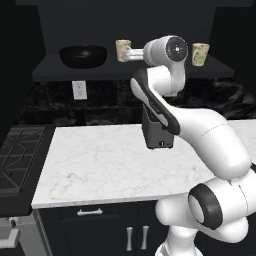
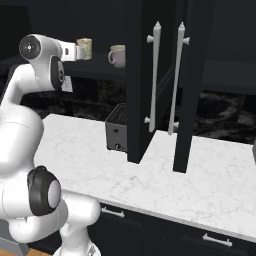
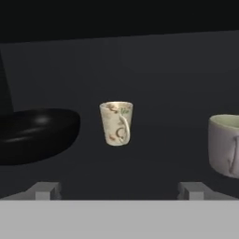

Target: Gather all objects into one cabinet and sort the glasses and bowls to opposite sides.

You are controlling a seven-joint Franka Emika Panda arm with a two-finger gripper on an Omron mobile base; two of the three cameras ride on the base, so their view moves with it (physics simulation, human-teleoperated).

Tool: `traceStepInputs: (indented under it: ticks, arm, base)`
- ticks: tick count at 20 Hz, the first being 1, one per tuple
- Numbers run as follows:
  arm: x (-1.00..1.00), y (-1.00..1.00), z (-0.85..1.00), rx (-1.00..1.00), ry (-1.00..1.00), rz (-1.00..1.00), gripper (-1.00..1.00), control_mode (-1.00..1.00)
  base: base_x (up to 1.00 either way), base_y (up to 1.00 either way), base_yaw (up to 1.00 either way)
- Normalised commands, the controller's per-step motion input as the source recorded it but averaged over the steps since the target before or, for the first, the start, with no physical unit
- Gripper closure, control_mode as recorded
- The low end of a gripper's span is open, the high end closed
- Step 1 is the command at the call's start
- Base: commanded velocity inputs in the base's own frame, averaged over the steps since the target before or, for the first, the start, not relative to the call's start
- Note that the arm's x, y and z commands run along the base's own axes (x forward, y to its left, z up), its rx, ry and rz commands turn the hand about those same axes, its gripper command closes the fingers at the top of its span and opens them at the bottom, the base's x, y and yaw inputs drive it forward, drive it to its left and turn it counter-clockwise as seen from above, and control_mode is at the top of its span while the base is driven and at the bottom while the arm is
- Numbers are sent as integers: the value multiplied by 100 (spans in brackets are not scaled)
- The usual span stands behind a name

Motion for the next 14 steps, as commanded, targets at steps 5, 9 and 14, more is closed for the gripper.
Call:
traceStepInputs:
  ticks: [5, 9, 14]
  arm:
    - [13, -4, 3, 13, -1, 4, -100, -100]
    - [36, -5, 7, 18, 0, 1, -100, -100]
    - [25, 0, 0, 0, 0, 0, -100, -100]
  base:
    - [0, 0, 0]
    - [0, 0, 0]
    - [0, 0, 0]
